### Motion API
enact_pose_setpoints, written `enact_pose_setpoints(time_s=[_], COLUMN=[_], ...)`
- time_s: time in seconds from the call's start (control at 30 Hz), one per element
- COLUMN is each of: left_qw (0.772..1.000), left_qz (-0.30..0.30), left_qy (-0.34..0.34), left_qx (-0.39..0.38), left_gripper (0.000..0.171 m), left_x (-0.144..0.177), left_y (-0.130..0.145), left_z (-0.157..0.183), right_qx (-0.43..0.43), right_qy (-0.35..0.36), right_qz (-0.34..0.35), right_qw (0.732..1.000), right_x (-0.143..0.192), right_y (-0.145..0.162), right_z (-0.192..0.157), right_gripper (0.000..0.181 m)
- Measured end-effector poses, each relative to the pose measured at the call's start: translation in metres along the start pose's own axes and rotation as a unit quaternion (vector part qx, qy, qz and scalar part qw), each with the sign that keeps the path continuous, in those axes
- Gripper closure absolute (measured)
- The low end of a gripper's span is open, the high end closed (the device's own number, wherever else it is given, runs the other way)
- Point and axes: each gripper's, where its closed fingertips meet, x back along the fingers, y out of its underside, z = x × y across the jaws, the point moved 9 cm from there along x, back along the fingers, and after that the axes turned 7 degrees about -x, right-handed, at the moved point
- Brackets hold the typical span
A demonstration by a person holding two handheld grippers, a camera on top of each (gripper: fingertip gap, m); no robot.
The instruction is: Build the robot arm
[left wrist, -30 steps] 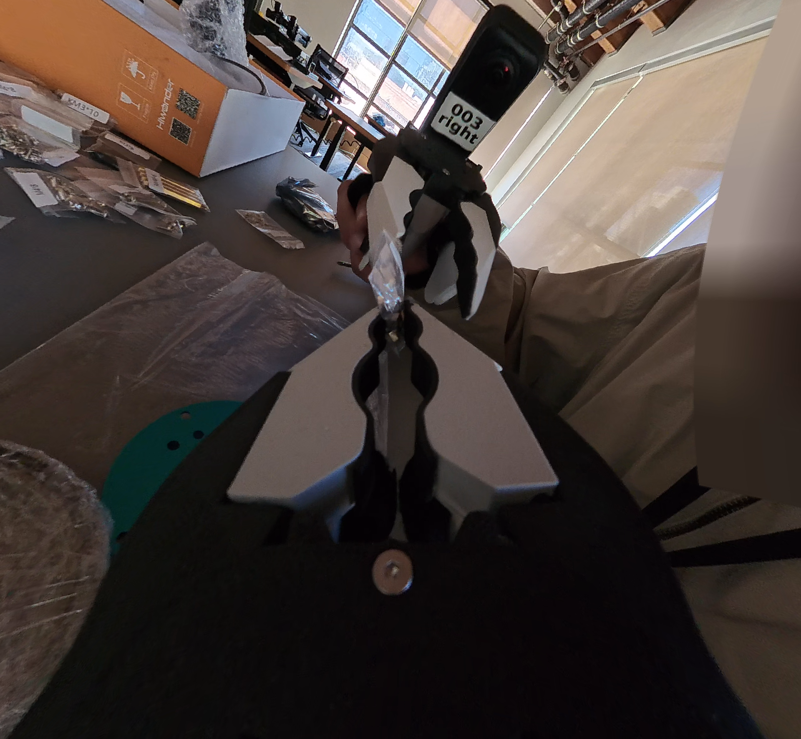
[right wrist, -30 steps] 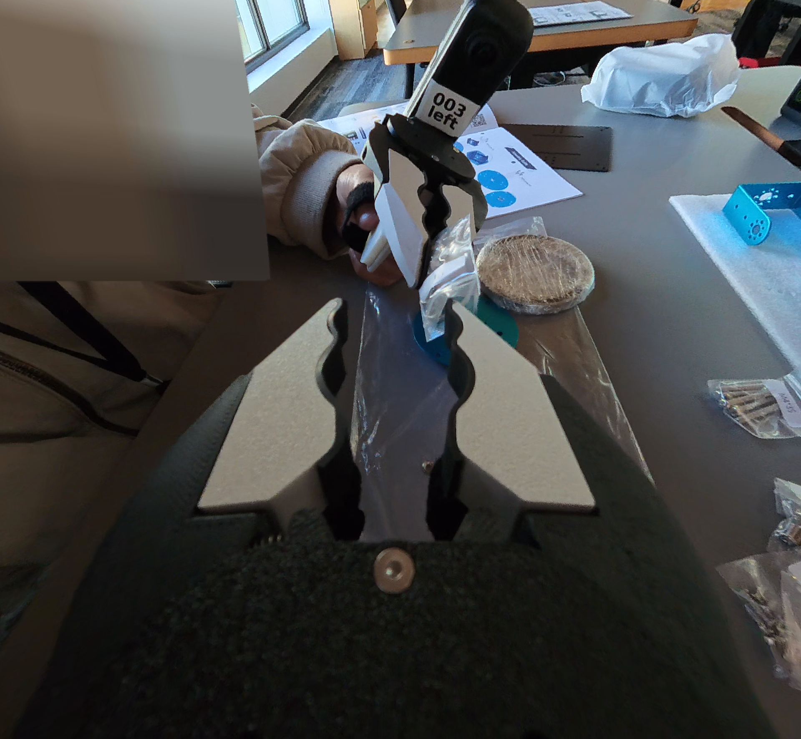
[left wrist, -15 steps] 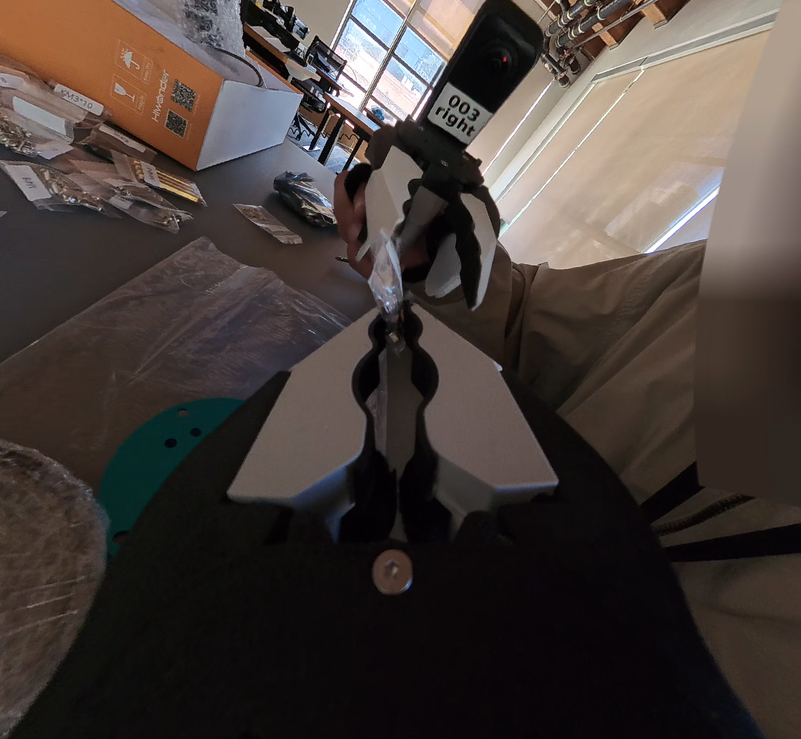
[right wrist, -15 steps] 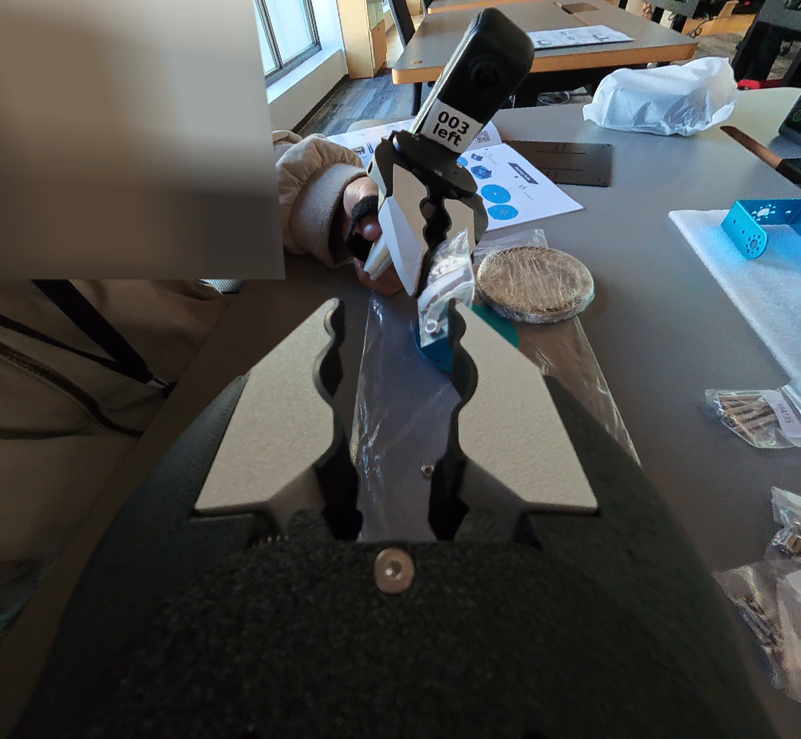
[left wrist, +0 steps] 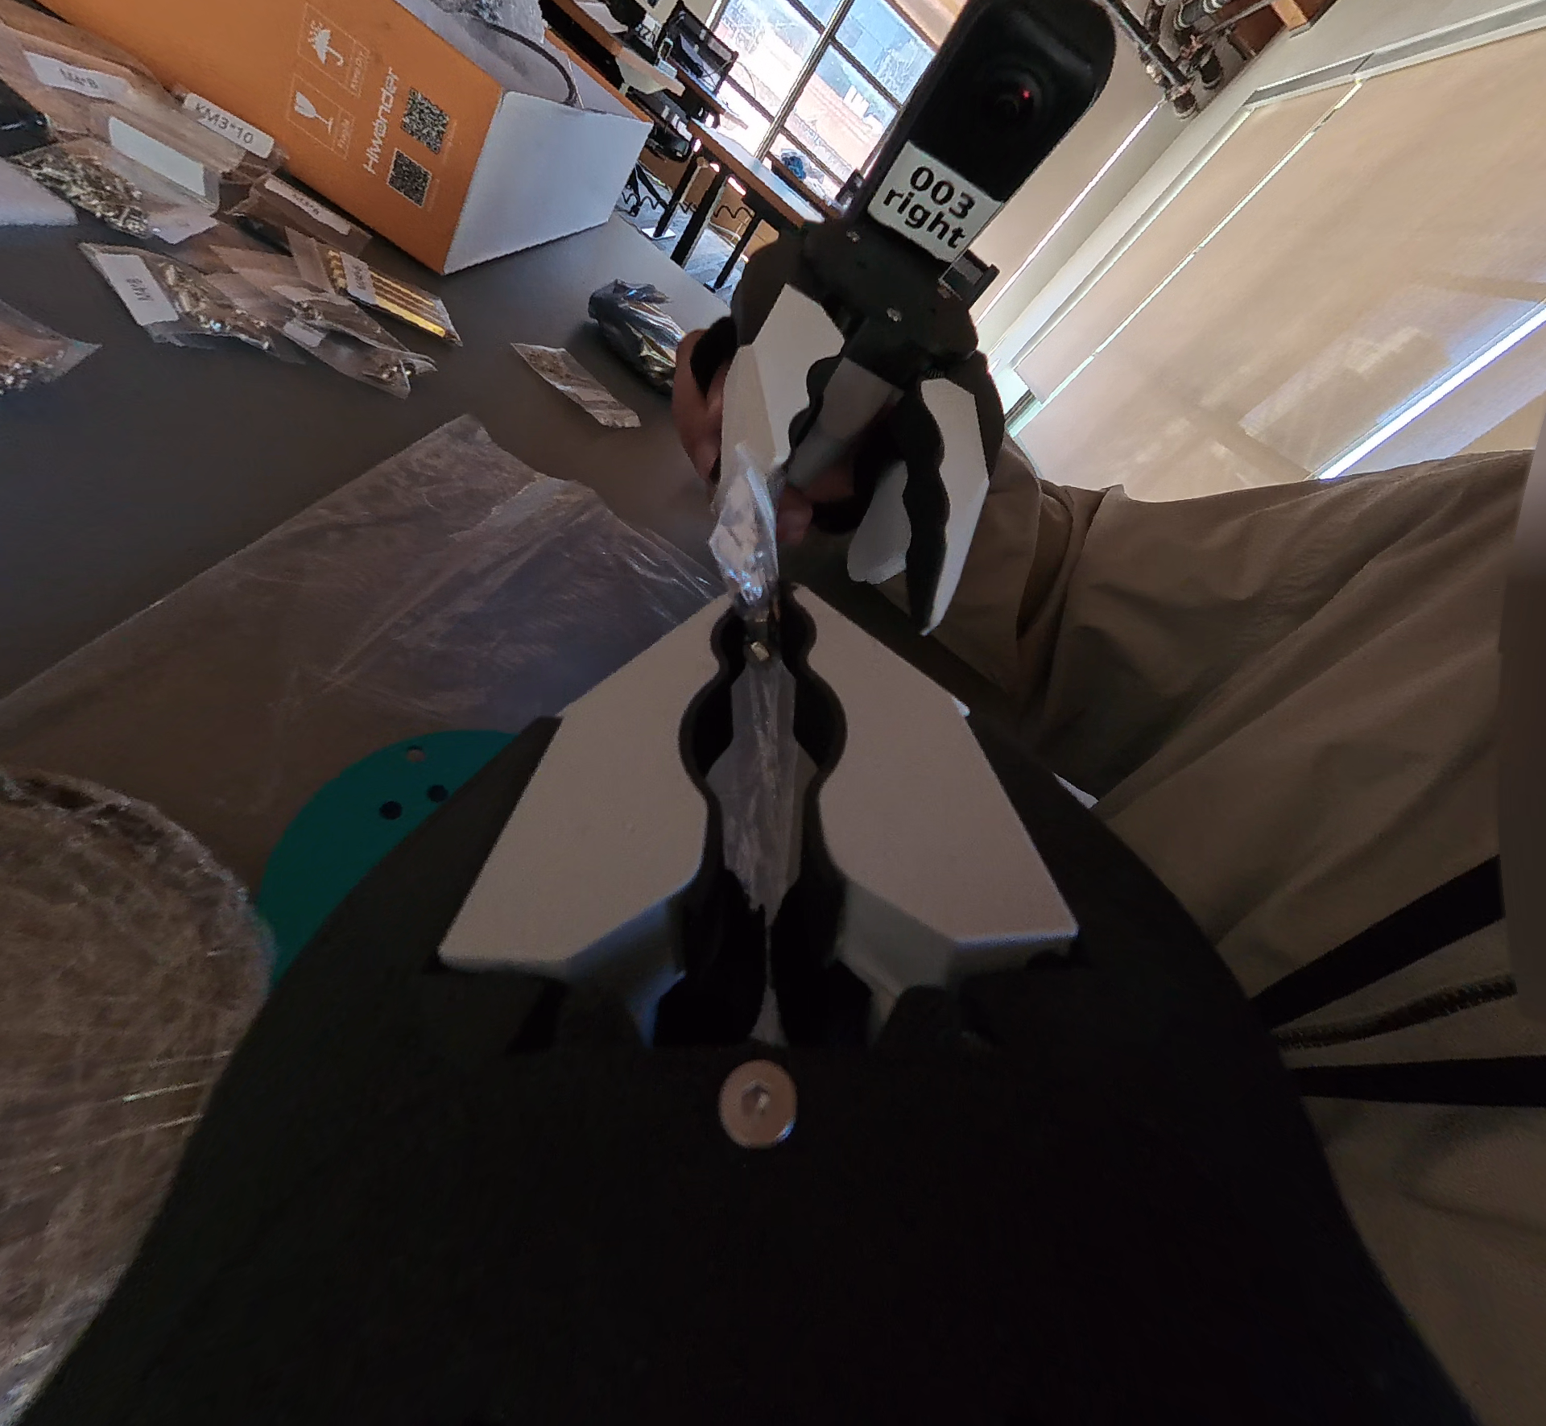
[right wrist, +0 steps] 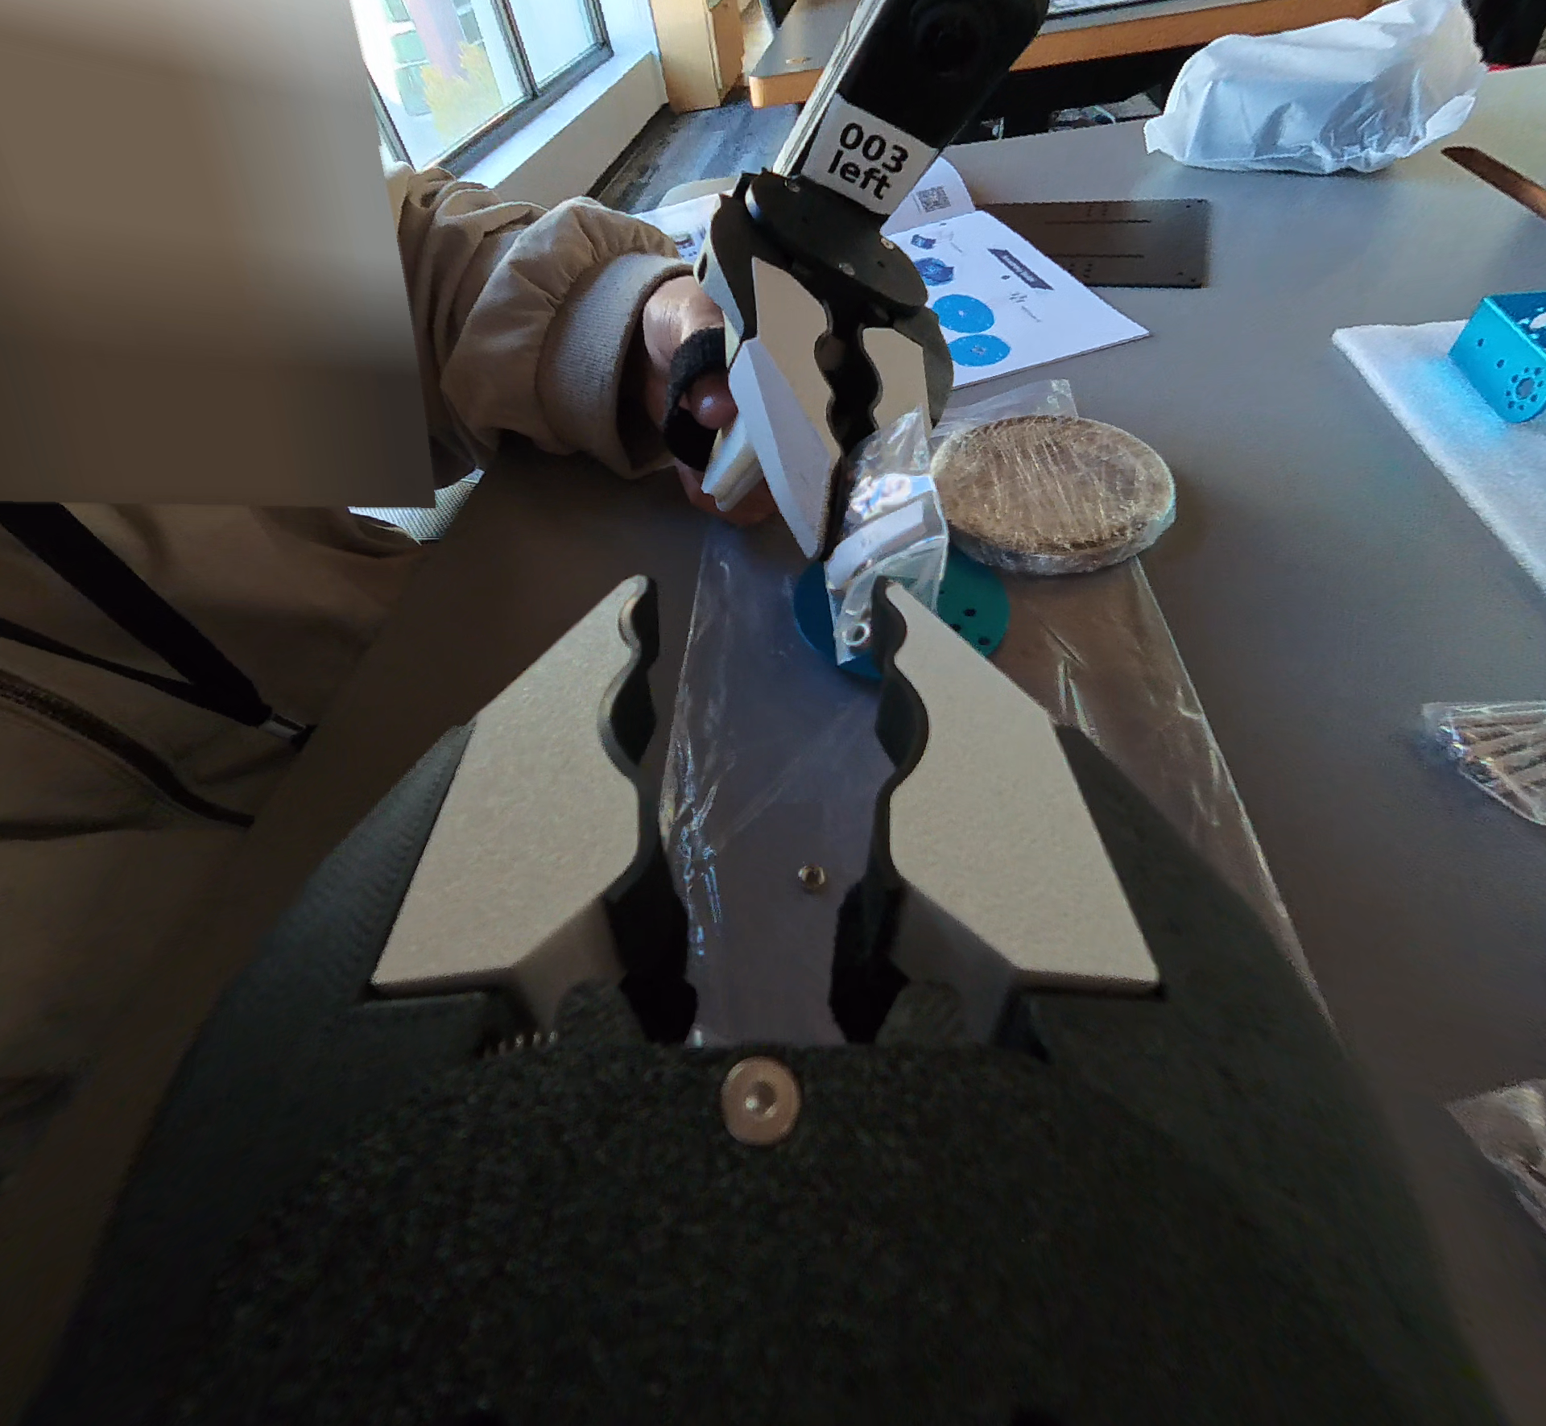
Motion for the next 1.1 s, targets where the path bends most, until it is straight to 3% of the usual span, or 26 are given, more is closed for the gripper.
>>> enact_pose_setpoints(time_s=[0.23, 0.47, 0.7, 1.0, 1.1], left_qw=[1.000, 1.000, 1.000, 1.000, 1.000], left_qz=[-0.013, -0.014, -0.015, -0.015, -0.015], left_qy=[-0.001, -0.001, -0.003, 0.002, 0.000], left_qx=[-0.010, -0.009, -0.008, -0.009, -0.008], left_gripper=[0.165, 0.165, 0.165, 0.165, 0.165], left_x=[-0.002, -0.003, -0.002, -0.003, -0.003], left_y=[0.002, 0.002, 0.002, 0.002, 0.002], left_z=[0.002, 0.002, 0.001, 0.002, 0.002], right_qx=[0.023, 0.034, 0.023, 0.012, 0.017], right_qy=[0.010, 0.005, 0.007, -0.010, -0.005], right_qz=[-0.044, -0.021, -0.034, -0.005, -0.026], right_qw=[0.999, 0.999, 0.999, 1.000, 1.000], right_x=[0.008, 0.001, 0.007, -0.004, 0.001], right_y=[0.000, 0.002, 0.001, 0.006, 0.006], right_z=[0.000, -0.002, 0.001, 0.000, 0.001], right_gripper=[0.143, 0.134, 0.143, 0.131, 0.140])
